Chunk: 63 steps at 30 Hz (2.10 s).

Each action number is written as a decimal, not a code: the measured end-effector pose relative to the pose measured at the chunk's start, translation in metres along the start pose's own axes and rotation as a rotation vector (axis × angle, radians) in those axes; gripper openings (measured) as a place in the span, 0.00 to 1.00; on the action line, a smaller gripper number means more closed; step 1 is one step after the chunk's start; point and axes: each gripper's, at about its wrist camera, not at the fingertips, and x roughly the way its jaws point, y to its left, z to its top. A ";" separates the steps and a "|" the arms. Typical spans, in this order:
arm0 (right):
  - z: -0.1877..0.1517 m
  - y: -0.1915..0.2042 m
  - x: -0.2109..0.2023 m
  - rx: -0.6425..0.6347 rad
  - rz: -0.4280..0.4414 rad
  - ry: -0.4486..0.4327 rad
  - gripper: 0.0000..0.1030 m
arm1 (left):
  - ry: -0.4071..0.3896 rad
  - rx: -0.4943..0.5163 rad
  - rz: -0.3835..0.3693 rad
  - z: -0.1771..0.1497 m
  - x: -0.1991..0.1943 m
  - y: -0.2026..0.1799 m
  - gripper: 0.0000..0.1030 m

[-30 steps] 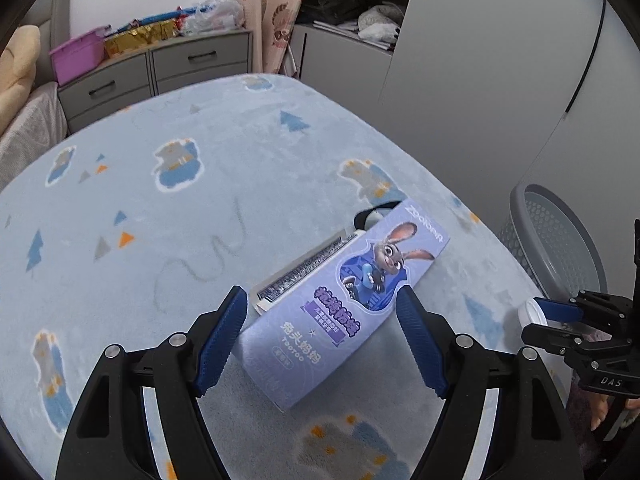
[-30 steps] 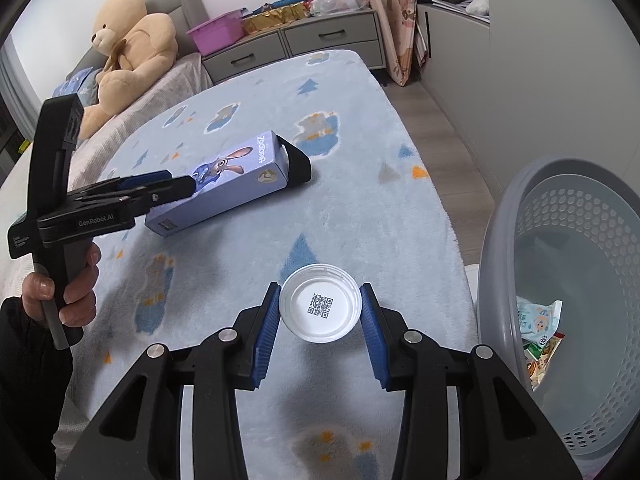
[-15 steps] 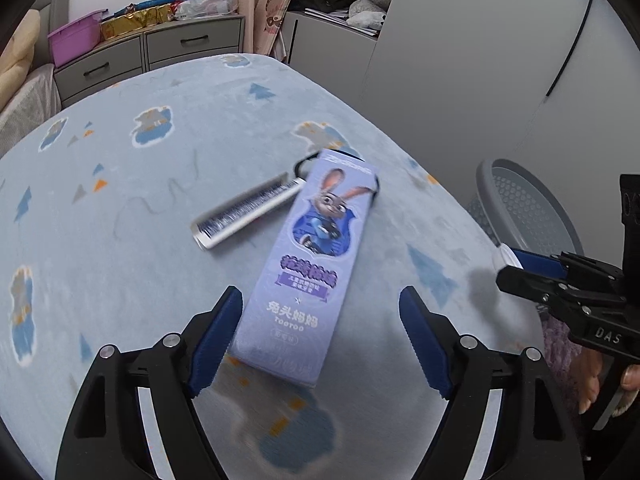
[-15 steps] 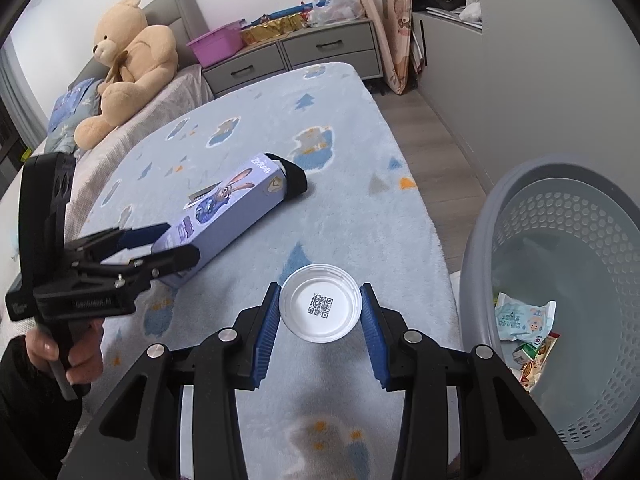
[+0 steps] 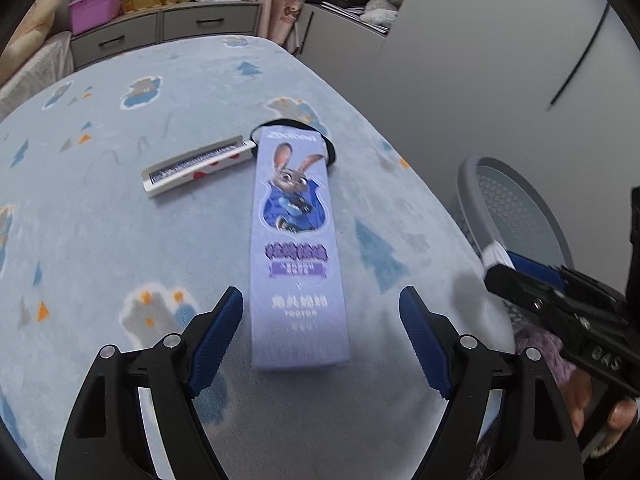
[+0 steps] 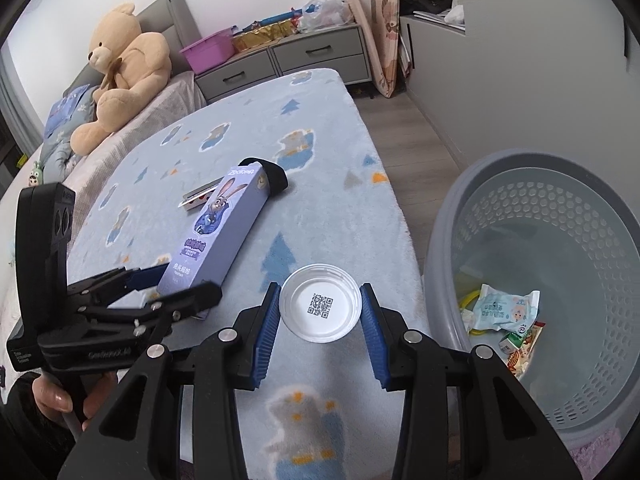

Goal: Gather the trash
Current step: 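Move the left tool toward the purple Zootopia box while the right holds the cap, then close the left gripper on the purple Zootopia box and lift it, then carry the purple box and white cap over the grey basket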

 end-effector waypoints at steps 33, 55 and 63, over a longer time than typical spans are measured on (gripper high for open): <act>-0.026 -0.004 -0.045 0.010 -0.014 -0.041 0.38 | -0.089 -0.048 0.213 -0.040 -0.060 -0.037 0.43; -0.029 -0.131 -0.104 0.166 -0.175 -0.109 0.38 | -0.120 0.178 0.055 -0.003 -0.032 -0.197 0.43; -0.019 -0.172 -0.092 0.211 -0.202 -0.087 0.38 | -0.064 0.217 0.035 0.017 0.009 -0.232 0.43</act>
